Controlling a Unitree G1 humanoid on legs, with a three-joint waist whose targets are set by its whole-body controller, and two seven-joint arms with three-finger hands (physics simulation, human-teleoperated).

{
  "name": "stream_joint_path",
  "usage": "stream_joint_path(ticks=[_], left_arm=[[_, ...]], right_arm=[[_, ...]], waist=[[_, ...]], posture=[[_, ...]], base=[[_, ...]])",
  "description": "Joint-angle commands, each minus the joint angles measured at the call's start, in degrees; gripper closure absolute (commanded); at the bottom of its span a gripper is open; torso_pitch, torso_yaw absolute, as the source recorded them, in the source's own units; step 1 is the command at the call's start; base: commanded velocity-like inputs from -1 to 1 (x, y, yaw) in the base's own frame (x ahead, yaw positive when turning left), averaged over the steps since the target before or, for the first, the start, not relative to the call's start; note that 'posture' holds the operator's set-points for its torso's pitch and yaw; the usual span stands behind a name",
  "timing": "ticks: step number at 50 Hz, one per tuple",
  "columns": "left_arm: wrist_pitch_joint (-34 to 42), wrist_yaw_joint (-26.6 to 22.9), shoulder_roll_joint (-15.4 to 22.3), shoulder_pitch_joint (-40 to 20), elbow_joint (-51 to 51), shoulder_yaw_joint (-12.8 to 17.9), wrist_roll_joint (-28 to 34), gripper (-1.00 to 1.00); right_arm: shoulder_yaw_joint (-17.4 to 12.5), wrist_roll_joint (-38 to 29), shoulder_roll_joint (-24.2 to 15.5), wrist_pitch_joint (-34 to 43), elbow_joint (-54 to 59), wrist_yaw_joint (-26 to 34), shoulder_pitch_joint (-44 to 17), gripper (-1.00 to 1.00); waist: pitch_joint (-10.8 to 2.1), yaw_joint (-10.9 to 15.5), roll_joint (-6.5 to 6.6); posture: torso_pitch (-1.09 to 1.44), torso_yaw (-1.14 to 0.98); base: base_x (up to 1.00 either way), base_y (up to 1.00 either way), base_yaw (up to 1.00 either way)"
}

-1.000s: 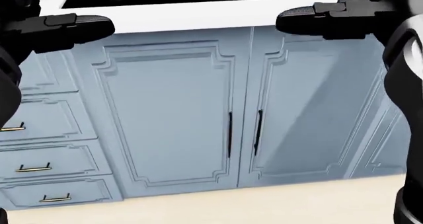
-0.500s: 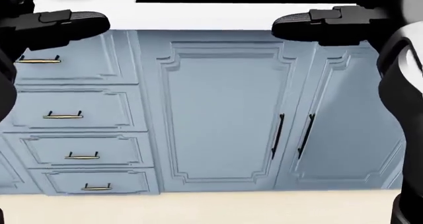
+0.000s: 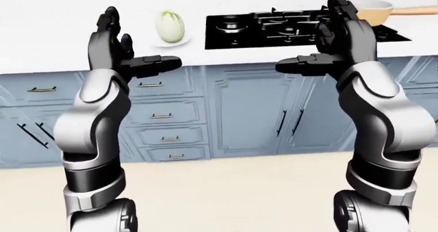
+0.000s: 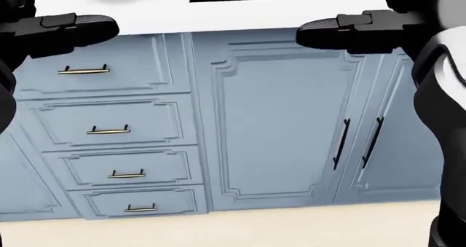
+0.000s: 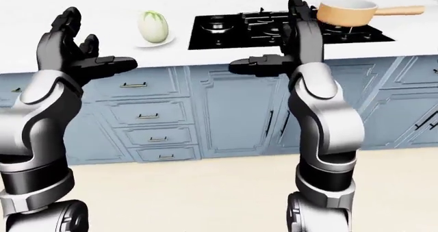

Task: Pick the zucchini from the plate and place it in the pan.

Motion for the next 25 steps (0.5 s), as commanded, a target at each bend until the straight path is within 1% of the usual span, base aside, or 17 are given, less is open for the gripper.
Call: stream_joint_path(ticks=[1, 6, 7, 8, 9, 10, 12, 14, 16, 18, 19, 20, 21, 22, 23, 24, 25], left_arm=[[-1.8, -0.4, 0.3, -2.3, -2.2, -0.4, -0.3, -1.00], [-1.6, -0.4, 0.3, -2.4, -2.4, -0.3, -0.4, -1.00], [-1.7, -0.4, 0.3, -2.4, -2.4, -0.4, -0.4, -1.00], [-1.6, -0.3, 0.3, -2.4, -2.5, -0.4, -0.4, -1.00], [-1.9, -0.4, 0.3, -2.3, -2.4, -0.4, -0.4, -1.00], [-1.9, -0.5, 0.3, -2.3, -2.4, -0.5, -0.3, -1.00], [-2.2, -0.6, 0.3, -2.3, -2.2, -0.3, -0.3, -1.00], [-2.0, -0.6, 0.3, -2.3, -2.3, -0.4, -0.3, -1.00], [-2.3, -0.7, 0.3, -2.3, -1.9, -0.4, -0.2, -1.00], [-2.5, -0.7, 0.3, -2.2, -1.7, -0.5, -0.2, -1.00], [-2.5, -0.8, 0.3, -2.2, -1.7, -0.5, -0.1, -1.00], [-2.3, -0.7, 0.3, -2.3, -1.9, -0.5, -0.2, -1.00], [-2.2, -0.7, 0.3, -2.3, -2.0, -0.4, -0.2, -1.00], [-2.1, -0.7, 0.3, -2.3, -2.1, -0.4, -0.2, -1.00], [-2.0, -0.6, 0.3, -2.3, -2.2, -0.4, -0.2, -1.00], [-2.1, -0.7, 0.3, -2.3, -2.1, -0.4, -0.2, -1.00], [-2.2, -0.7, 0.3, -2.3, -2.0, -0.4, -0.2, -1.00]], right_arm=[[-1.6, -0.6, -1.1, -1.9, -1.8, -0.5, -2.3, -1.00], [-1.4, -0.6, -0.9, -2.3, -1.6, -0.5, -2.1, -1.00], [-1.4, -0.6, -1.0, -2.6, -1.5, -0.4, -2.0, -1.00], [-1.4, -0.6, -1.0, -2.6, -1.4, -0.4, -2.0, -1.00], [-1.5, -0.6, -1.0, -2.6, -1.6, -0.4, -1.9, -1.00], [-1.5, -0.5, -1.0, -2.5, -1.7, -0.5, -2.0, -1.00], [-1.4, -0.5, -0.9, -2.9, -1.4, -0.4, -1.9, -1.00], [-1.5, -0.4, -0.9, -2.7, -1.6, -0.5, -2.0, -1.00], [-1.5, -0.3, -0.9, -2.8, -1.5, -0.5, -1.9, -1.00], [-1.5, -0.3, -0.9, -2.8, -1.5, -0.6, -2.0, -1.00], [-1.5, -0.2, -0.9, -2.7, -1.6, -0.6, -1.9, -1.00], [-1.5, -0.2, -0.9, -2.8, -1.5, -0.6, -2.0, -1.00], [-1.5, -0.2, -0.9, -2.7, -1.6, -0.6, -2.0, -1.00], [-1.5, -0.2, -0.9, -2.7, -1.6, -0.6, -1.9, -1.00], [-1.4, -0.2, -0.9, -2.9, -1.5, -0.6, -1.9, -1.00], [-1.4, -0.2, -0.9, -2.9, -1.5, -0.6, -2.0, -1.00], [-1.4, -0.2, -0.9, -2.9, -1.6, -0.6, -1.9, -1.00]], waist=[[-1.49, -0.5, -0.42], [-1.04, -0.3, -3.85], [-1.15, -0.2, -5.09], [-1.83, -0.1, -6.98], [-1.26, -0.7, -4.58], [-1.79, -0.2, -5.80], [-2.56, -0.2, -5.74], [-2.31, -0.1, -5.04], [-1.53, -0.2, -3.52], [-1.22, -0.4, -1.42], [-1.45, -0.6, 0.23], [-2.15, -0.6, 2.78], [-3.04, -1.0, 3.80], [-1.94, -0.3, 2.45], [-1.42, -0.5, 2.30], [-1.59, -0.3, 1.32], [-1.94, -0.3, 1.05]], posture=[[0.00, 0.00], [0.00, 0.00], [0.00, 0.00], [0.00, 0.00], [0.00, 0.00], [0.00, 0.00], [0.00, 0.00], [0.00, 0.00], [0.00, 0.00], [0.00, 0.00], [0.00, 0.00], [0.00, 0.00], [0.00, 0.00], [0.00, 0.00], [0.00, 0.00], [0.00, 0.00], [0.00, 0.00]], base=[[0.00, 0.46, 0.00], [0.00, 0.45, 0.00], [0.00, 0.45, 0.00], [0.00, 0.45, 0.00], [0.00, 0.45, 0.00], [0.00, 0.45, 0.00], [0.00, 0.45, 0.00], [0.00, 0.46, 0.00], [0.00, 0.45, 0.00], [0.00, 0.45, 0.00], [0.00, 0.46, 0.00], [0.00, 0.45, 0.00], [0.00, 0.45, 0.00], [0.00, 0.45, 0.00], [0.00, 0.45, 0.00], [0.00, 0.30, 0.00], [0.00, 0.28, 0.00]])
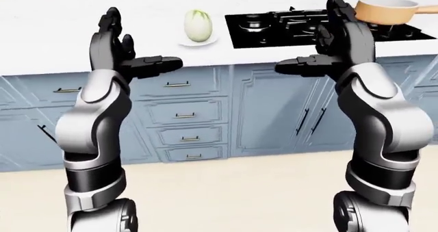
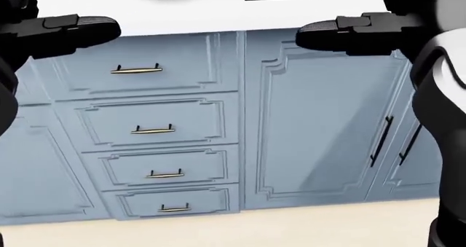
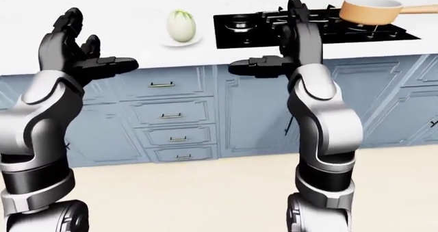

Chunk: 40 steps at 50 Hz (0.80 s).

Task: Pick the zucchini from the plate and place it in the pan.

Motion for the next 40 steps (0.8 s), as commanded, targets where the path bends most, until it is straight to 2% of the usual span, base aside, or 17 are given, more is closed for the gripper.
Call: stream_joint_path(ticks=[1, 2, 3, 4, 9, 10, 11, 17, 19, 23, 25, 27, 29, 31, 34, 38, 40], left_arm=[[-1.9, -0.4, 0.4, -2.4, -2.3, -0.2, -0.3, -1.00], [-2.2, -0.5, 0.4, -2.3, -2.2, -0.2, -0.2, -1.00], [-1.8, -0.4, 0.4, -2.4, -2.4, -0.2, -0.3, -1.00], [-1.9, -0.4, 0.4, -2.4, -2.4, -0.2, -0.3, -1.00], [-1.6, -0.3, 0.4, -2.3, -2.9, -0.2, -0.3, -1.00], [-1.6, -0.3, 0.4, -2.3, -2.9, -0.2, -0.3, -1.00], [-1.5, -0.3, 0.4, -2.4, -2.9, -0.2, -0.3, -1.00], [-1.6, -0.3, 0.3, -2.4, -2.7, -0.2, -0.2, -1.00], [-1.7, -0.3, 0.3, -2.4, -2.7, -0.2, -0.2, -1.00], [-1.5, -0.3, 0.4, -2.3, -2.8, -0.2, -0.3, -1.00], [-1.6, -0.4, 0.4, -2.3, -2.8, -0.1, -0.3, -1.00], [-1.7, -0.4, 0.4, -2.2, -2.6, -0.1, -0.3, -1.00], [-1.9, -0.4, 0.4, -2.3, -2.4, -0.2, -0.2, -1.00], [-1.9, -0.4, 0.4, -2.4, -2.4, -0.2, -0.2, -1.00], [-1.8, -0.4, 0.4, -2.3, -2.5, -0.2, -0.2, -1.00], [-1.9, -0.4, 0.4, -2.3, -2.4, -0.2, -0.2, -1.00], [-1.7, -0.4, 0.5, -2.4, -2.5, -0.1, -0.3, -1.00]], right_arm=[[-1.4, -0.6, -1.1, -2.1, -2.2, -0.5, -2.5, -1.00], [-1.4, -0.6, -1.1, -2.2, -2.2, -0.5, -2.5, -1.00], [-1.5, -0.6, -1.1, -2.5, -2.0, -0.5, -2.5, -1.00], [-1.5, -0.5, -1.1, -2.6, -2.1, -0.5, -2.6, -1.00], [-1.6, -0.2, -1.2, -2.4, -2.7, -0.6, -2.5, -1.00], [-1.5, -0.1, -1.2, -2.3, -2.7, -0.5, -2.5, -1.00], [-1.6, 0.0, -1.2, -2.3, -2.8, -0.5, -2.5, -1.00], [-1.5, 0.0, -1.2, -2.7, -2.6, -0.5, -2.5, -1.00], [-1.5, 0.1, -1.2, -2.7, -2.7, -0.5, -2.5, -1.00], [-1.5, 0.1, -1.2, -2.7, -2.7, -0.5, -2.4, -1.00], [-1.4, 0.1, -1.2, -2.7, -2.7, -0.5, -2.3, -1.00], [-1.4, 0.0, -1.2, -2.8, -2.5, -0.5, -2.3, -1.00], [-1.4, 0.0, -1.2, -3.0, -2.4, -0.4, -2.3, -1.00], [-1.4, 0.0, -1.1, -3.0, -2.3, -0.4, -2.3, -1.00], [-1.4, 0.0, -1.1, -2.9, -2.5, -0.4, -2.2, -1.00], [-1.4, 0.0, -1.2, -2.8, -2.5, -0.3, -2.3, -1.00], [-1.4, 0.0, -1.2, -2.7, -2.5, -0.3, -2.4, -1.00]], waist=[[-1.86, -0.3, -0.28], [-1.91, -0.2, -0.42], [-1.05, -0.2, -0.35], [-0.85, -0.3, -0.44], [-0.34, -0.3, -0.87], [-1.36, -0.2, -0.70], [-1.71, 0.0, -0.96], [-1.36, 0.5, -2.30], [-0.83, 0.6, -2.77], [-0.54, 0.7, -4.52], [-1.05, 0.8, -7.14], [-0.63, 0.8, -6.33], [-0.81, 0.8, -6.57], [-1.02, 0.9, -5.84], [-0.44, 0.7, -4.83], [-0.66, 0.1, -2.53], [-0.85, -0.2, -0.82]], posture=[[0.00, 0.00], [0.00, 0.00], [0.00, 0.00], [0.00, 0.00], [0.00, 0.00], [0.00, 0.00], [0.00, 0.00], [0.00, 0.00], [0.00, 0.00], [0.00, 0.00], [0.00, 0.00], [0.00, 0.00], [0.00, 0.00], [0.00, 0.00], [0.00, 0.00], [0.00, 0.00], [0.00, 0.00]], base=[[0.00, 0.19, 0.00], [0.00, 0.05, 0.00], [0.00, 0.00, 0.00], [0.00, 0.00, 0.00], [0.00, 0.00, 0.00], [0.05, 0.00, 0.00], [0.10, 0.00, 0.00], [0.17, 0.00, 0.00], [0.23, 0.00, 0.00], [0.23, 0.00, 0.00], [0.24, 0.00, 0.00], [0.23, 0.00, 0.00], [0.24, 0.00, 0.00], [0.24, 0.00, 0.00], [0.26, 0.00, 0.00], [0.26, 0.00, 0.00], [0.26, 0.00, 0.00]])
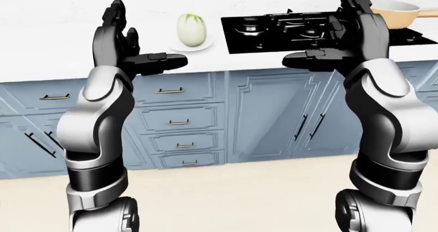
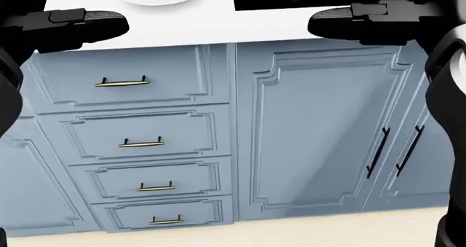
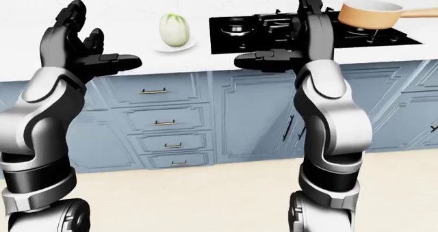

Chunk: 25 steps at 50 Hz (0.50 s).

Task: Pick the zucchini from the plate and place it in the pan.

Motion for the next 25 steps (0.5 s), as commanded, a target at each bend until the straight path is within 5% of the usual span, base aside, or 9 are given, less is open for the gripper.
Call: stream_joint_path(ticks=[1, 2, 3, 4, 8, 13, 16, 20, 25], left_arm=[[-1.4, 0.2, 0.8, -1.5, -1.1, 0.9, 0.3, -1.00], [-0.9, 0.3, 0.9, -1.4, -1.7, 1.0, 0.2, -1.00], [-0.7, 0.3, 1.0, -1.5, -1.9, 1.1, 0.1, -1.00], [-0.7, 0.3, 1.0, -1.5, -1.8, 1.1, 0.1, -1.00], [-0.9, 0.3, 1.0, -1.4, -1.6, 1.1, 0.1, -1.00], [-1.0, 0.3, 1.0, -1.3, -1.7, 1.1, 0.1, -1.00], [-0.8, 0.3, 1.0, -1.4, -1.7, 1.1, 0.1, -1.00], [-1.2, 0.2, 0.9, -1.4, -1.2, 0.9, 0.2, -1.00], [-1.3, 0.2, 0.9, -1.4, -1.2, 0.9, 0.3, -1.00]], right_arm=[[0.1, 0.2, -0.3, -1.4, -1.6, 0.2, -1.8, -1.00], [0.1, 0.1, -0.3, -1.3, -1.8, 0.2, -1.7, -1.00], [0.3, 0.0, -0.3, -1.1, -1.9, 0.2, -1.7, -1.00], [0.3, 0.0, -0.2, -1.1, -1.9, 0.2, -1.7, -1.00], [0.3, -0.1, -0.2, -0.9, -1.9, 0.2, -1.8, -1.00], [0.2, -0.2, -0.2, -0.8, -2.2, 0.3, -1.7, -1.00], [0.2, -0.2, -0.1, -1.0, -1.8, 0.4, -1.8, -1.00], [0.2, -0.3, -0.1, -1.1, -1.6, 0.5, -1.8, -1.00], [0.2, -0.3, -0.1, -1.3, -1.5, 0.6, -1.7, -1.00]], waist=[[-1.36, 0.1, 0.61], [-2.17, 0.0, 2.33], [-1.03, 0.7, -0.01], [-0.75, 0.3, 1.42], [-1.16, 0.9, 0.38], [-0.79, 1.6, -2.51], [-1.79, 2.1, -6.29], [-0.93, 1.4, -6.04], [-0.66, 0.9, -3.74]], posture=[[0.00, 0.00], [0.00, 0.00], [0.00, 0.00], [0.00, 0.00], [0.00, 0.00], [0.00, 0.00], [0.00, 0.00], [0.00, 0.00], [0.00, 0.00]], base=[[0.26, 0.00, 0.00], [0.27, 0.00, 0.00], [0.26, 0.00, 0.00], [0.26, 0.00, 0.00], [0.25, 0.00, 0.00], [0.25, 0.00, 0.00], [0.26, 0.00, 0.00], [0.26, 0.00, 0.00], [0.26, 0.00, 0.00]])
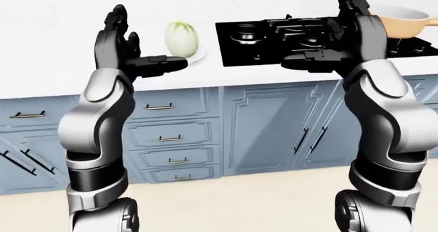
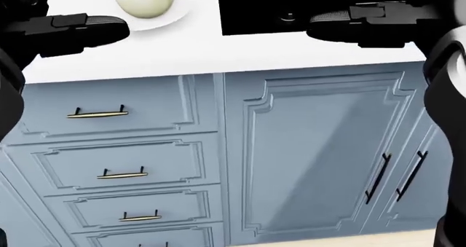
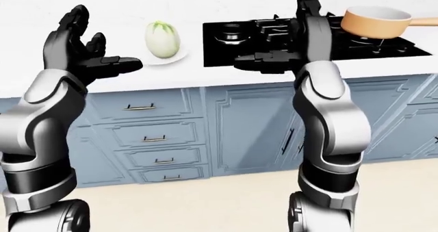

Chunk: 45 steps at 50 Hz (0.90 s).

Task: Pick the zucchini from the plate and place it in the pan.

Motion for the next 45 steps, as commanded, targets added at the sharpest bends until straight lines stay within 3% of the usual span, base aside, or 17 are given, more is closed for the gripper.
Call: stream_joint_path(ticks=[1, 5, 6, 7, 8, 15, 17, 19, 21, 22, 29, 31, 33, 34, 40, 44, 45], left_arm=[[-2.1, 0.2, 0.9, -1.7, -1.7, 0.9, 0.4, -1.00], [-2.0, 0.3, 0.9, -1.8, -1.8, 1.0, 0.4, -1.00], [-2.0, 0.3, 0.9, -1.8, -1.8, 1.0, 0.4, -1.00], [-1.9, 0.3, 0.9, -1.8, -1.9, 1.0, 0.4, -1.00], [-2.1, 0.3, 0.9, -1.7, -1.8, 1.0, 0.4, -1.00], [-1.7, 0.4, 0.9, -1.9, -2.0, 1.0, 0.3, -1.00], [-1.8, 0.4, 1.0, -1.9, -1.9, 1.0, 0.3, -1.00], [-1.9, 0.3, 1.0, -1.8, -1.9, 1.0, 0.3, -1.00], [-1.9, 0.3, 1.0, -1.8, -1.9, 1.0, 0.3, -1.00], [-1.9, 0.3, 1.0, -1.8, -1.9, 1.0, 0.3, -1.00], [-1.8, 0.3, 1.1, -1.8, -1.9, 1.1, 0.2, -1.00], [-1.9, 0.3, 1.1, -1.8, -1.7, 1.1, 0.3, -1.00], [-2.1, 0.3, 1.0, -1.8, -1.5, 1.0, 0.3, -1.00], [-2.0, 0.3, 1.1, -1.8, -1.5, 1.0, 0.3, -1.00], [-2.0, 0.3, 1.0, -1.8, -1.5, 1.0, 0.3, -1.00], [-1.9, 0.3, 1.0, -1.9, -1.5, 1.0, 0.3, -1.00], [-1.8, 0.3, 1.0, -1.8, -1.6, 1.0, 0.3, -1.00]], right_arm=[[0.0, 0.1, -0.3, -2.1, -1.3, 0.2, -1.7, -1.00], [0.0, 0.2, -0.4, -1.6, -1.7, 0.1, -1.9, -1.00], [0.0, 0.2, -0.3, -1.6, -1.7, 0.1, -1.9, -1.00], [0.0, 0.2, -0.4, -1.7, -1.7, 0.2, -1.9, -1.00], [0.0, 0.2, -0.4, -1.6, -1.7, 0.1, -1.9, -1.00], [0.0, 0.0, -0.4, -1.8, -1.5, 0.3, -1.9, -1.00], [0.1, 0.0, -0.4, -1.8, -1.4, 0.3, -2.0, -1.00], [0.1, 0.0, -0.4, -1.7, -1.6, 0.3, -2.0, -1.00], [0.1, 0.0, -0.3, -1.6, -1.6, 0.2, -2.0, -1.00], [0.1, 0.0, -0.3, -1.7, -1.6, 0.3, -1.9, -1.00], [0.2, -0.2, -0.3, -1.6, -1.6, 0.4, -1.9, -1.00], [0.2, -0.2, -0.2, -1.6, -1.4, 0.4, -1.9, -1.00], [0.2, -0.2, -0.1, -1.5, -1.4, 0.4, -2.0, -1.00], [0.2, -0.2, -0.1, -1.5, -1.4, 0.3, -2.0, -1.00], [0.1, -0.2, 0.0, -1.9, -1.4, 0.3, -1.8, -1.00], [0.2, -0.2, -0.1, -1.9, -1.4, 0.2, -1.8, -1.00], [0.2, -0.2, -0.1, -1.8, -1.5, 0.2, -1.8, -1.00]], waist=[[-1.04, 0.2, -0.14], [-2.06, -0.6, 4.43], [-3.03, -1.0, 5.06], [-2.13, -0.1, 4.08], [-1.68, -0.5, 4.93], [-1.78, 0.6, 1.48], [-1.99, 0.9, -0.13], [-2.64, 1.2, -3.06], [-2.27, 0.7, -2.39], [-1.90, 1.0, -3.30], [-1.64, 0.2, 0.16], [-1.85, -0.1, 2.04], [-2.92, -0.2, 5.19], [-3.38, -0.3, 2.85], [-2.78, 0.5, 0.80], [-2.34, 0.5, -3.64], [-2.43, 0.0, -1.82]], posture=[[0.00, 0.00], [0.00, 0.00], [0.00, 0.00], [0.00, 0.00], [0.00, 0.00], [0.00, 0.00], [0.00, 0.00], [0.00, 0.00], [0.00, 0.00], [0.00, 0.00], [0.00, 0.00], [0.00, 0.00], [0.00, 0.00], [0.00, 0.00], [0.00, 0.00], [0.00, 0.00], [0.00, 0.00]], base=[[0.26, 0.00, 0.00], [0.26, 0.00, 0.00], [0.25, 0.00, 0.00], [0.25, 0.00, 0.00], [0.24, 0.00, 0.00], [0.23, 0.00, 0.00], [0.18, 0.00, 0.00], [0.18, 0.00, 0.00], [0.18, 0.00, 0.00], [0.17, 0.00, 0.00], [0.15, 0.00, 0.00], [0.10, 0.00, 0.00], [0.02, 0.17, 0.00], [0.00, 0.33, 0.00], [0.00, 0.34, 0.00], [0.00, 0.29, 0.00], [0.00, 0.24, 0.00]])
